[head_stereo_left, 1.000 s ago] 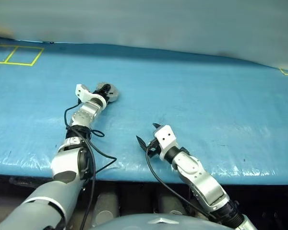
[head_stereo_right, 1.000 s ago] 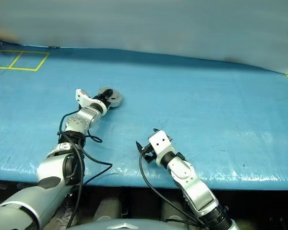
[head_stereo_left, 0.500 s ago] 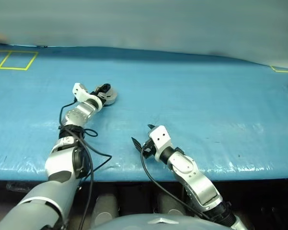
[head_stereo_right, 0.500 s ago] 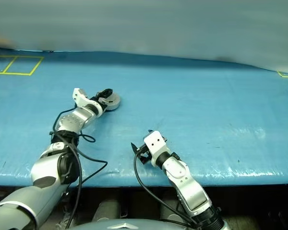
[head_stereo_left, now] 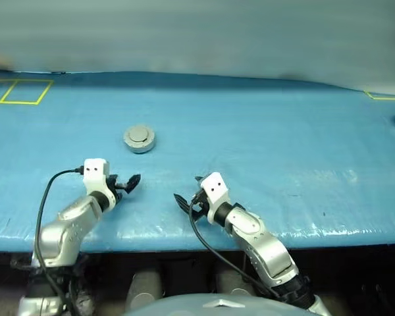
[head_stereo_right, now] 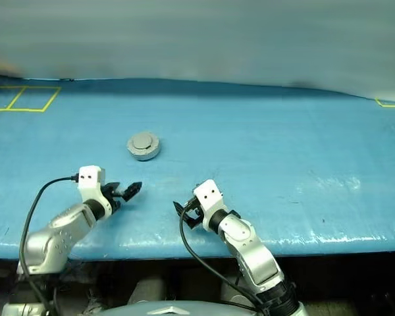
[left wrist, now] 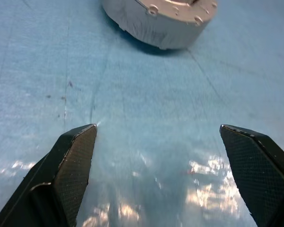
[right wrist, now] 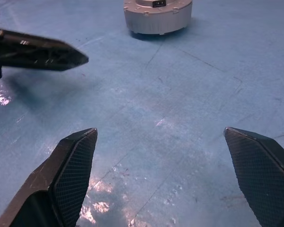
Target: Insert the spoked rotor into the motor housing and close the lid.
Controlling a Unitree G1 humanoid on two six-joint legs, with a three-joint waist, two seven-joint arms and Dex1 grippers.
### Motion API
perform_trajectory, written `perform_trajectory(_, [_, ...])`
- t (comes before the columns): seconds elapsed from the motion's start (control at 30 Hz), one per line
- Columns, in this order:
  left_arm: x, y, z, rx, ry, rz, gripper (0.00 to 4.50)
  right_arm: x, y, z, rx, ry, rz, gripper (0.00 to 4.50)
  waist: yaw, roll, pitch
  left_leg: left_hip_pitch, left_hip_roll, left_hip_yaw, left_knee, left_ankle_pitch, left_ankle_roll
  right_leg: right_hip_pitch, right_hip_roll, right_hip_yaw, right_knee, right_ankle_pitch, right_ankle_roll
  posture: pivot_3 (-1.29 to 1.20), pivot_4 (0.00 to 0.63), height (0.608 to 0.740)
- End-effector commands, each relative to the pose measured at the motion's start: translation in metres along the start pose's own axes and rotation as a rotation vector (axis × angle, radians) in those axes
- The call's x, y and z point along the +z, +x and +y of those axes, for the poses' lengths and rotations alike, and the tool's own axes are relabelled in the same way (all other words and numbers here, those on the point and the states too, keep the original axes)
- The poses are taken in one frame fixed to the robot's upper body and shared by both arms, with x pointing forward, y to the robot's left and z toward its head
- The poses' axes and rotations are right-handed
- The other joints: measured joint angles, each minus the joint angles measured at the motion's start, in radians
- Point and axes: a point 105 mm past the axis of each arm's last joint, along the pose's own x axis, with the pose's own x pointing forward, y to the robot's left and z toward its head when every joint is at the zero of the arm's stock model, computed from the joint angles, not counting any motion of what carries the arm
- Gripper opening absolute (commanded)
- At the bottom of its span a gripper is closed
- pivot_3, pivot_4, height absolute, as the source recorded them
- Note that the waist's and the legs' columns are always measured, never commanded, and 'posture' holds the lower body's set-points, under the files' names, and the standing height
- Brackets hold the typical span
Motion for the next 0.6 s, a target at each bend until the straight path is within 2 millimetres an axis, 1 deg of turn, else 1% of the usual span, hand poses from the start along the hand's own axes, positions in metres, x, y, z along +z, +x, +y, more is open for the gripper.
perform_trajectory(0.03, [0.014,-0.013,-0.030,-0.029,0.204,-0.152,4.47,0.016,-0.001,-0.013,-0.043,0.024,-0.061,4.50,0.007,0.000,0.000,-0.002,0.000,0.000,-0.001,0.000,0.000,-0.002,-0.001,0.000,-0.001,0.000,0.000,0.00,0.150,0.740])
perform_trajectory(0.1, [0.019,-0.019,-0.040,-0.016,0.245,-0.224,4.47,0.017,-0.003,-0.020,-0.074,0.029,-0.068,4.50,0.016,0.000,0.000,-0.005,0.000,0.000,-0.002,0.000,0.000,-0.005,-0.002,-0.001,-0.002,-0.001,-0.001,0.00,0.150,0.740])
perform_trajectory(0.13, [0.025,-0.022,-0.043,0.036,0.202,-0.297,4.47,0.018,-0.004,-0.025,-0.098,0.036,-0.077,4.50,0.017,0.000,0.000,-0.009,0.000,0.000,-0.002,0.000,0.000,-0.009,-0.002,-0.001,-0.002,0.000,-0.001,0.00,0.150,0.740])
perform_trajectory(0.2, [0.029,-0.027,-0.047,0.108,0.162,-0.368,4.47,0.019,-0.007,-0.030,-0.125,0.041,-0.088,4.50,0.020,0.000,0.000,-0.017,-0.001,0.000,-0.001,0.000,0.001,-0.015,-0.003,-0.001,-0.002,0.000,-0.002,0.00,0.150,0.740])
perform_trajectory(0.3, [0.032,-0.032,-0.067,0.084,0.178,-0.439,4.47,0.024,-0.012,-0.034,-0.148,0.040,-0.126,4.50,0.023,0.000,0.000,-0.019,-0.001,0.000,-0.001,0.000,0.004,-0.015,-0.002,-0.002,-0.004,0.000,-0.002,0.00,0.150,0.740])
perform_trajectory(0.33, [0.031,-0.032,-0.072,0.072,0.193,-0.446,4.47,0.026,-0.014,-0.034,-0.152,0.027,-0.146,4.50,0.023,0.000,0.000,-0.021,-0.001,0.000,-0.001,0.002,0.008,-0.014,-0.001,-0.003,-0.003,0.000,-0.002,0.00,0.150,0.740])
perform_trajectory(0.37, [0.030,-0.032,-0.074,0.067,0.203,-0.448,4.47,0.027,-0.015,-0.034,-0.154,0.017,-0.158,4.50,0.024,0.000,0.000,-0.022,-0.001,0.000,-0.001,0.002,0.008,-0.014,0.000,-0.003,-0.003,0.000,-0.002,0.00,0.150,0.740])
perform_trajectory(0.47, [0.018,-0.027,-0.080,-0.007,0.284,-0.391,4.47,0.027,-0.022,-0.031,-0.159,-0.086,-0.182,4.50,0.024,0.000,0.000,-0.022,0.000,-0.001,0.000,0.003,0.008,-0.014,0.003,-0.004,-0.003,0.000,-0.001,0.00,0.150,0.740])
perform_trajectory(0.53, [0.015,-0.026,-0.081,-0.037,0.308,-0.376,4.47,0.026,-0.024,-0.031,-0.162,-0.106,-0.184,4.50,0.023,0.000,0.000,-0.021,0.001,-0.001,0.001,0.003,0.009,-0.014,0.008,-0.006,-0.003,0.000,-0.001,0.00,0.150,0.740])
perform_trajectory(0.6, [0.017,-0.024,-0.076,-0.032,0.316,-0.377,4.47,0.022,-0.030,-0.036,-0.189,-0.132,-0.173,4.50,0.024,0.000,0.000,-0.021,0.001,0.000,0.002,0.003,0.009,-0.014,0.010,-0.006,-0.002,0.001,0.001,0.00,0.150,0.740])
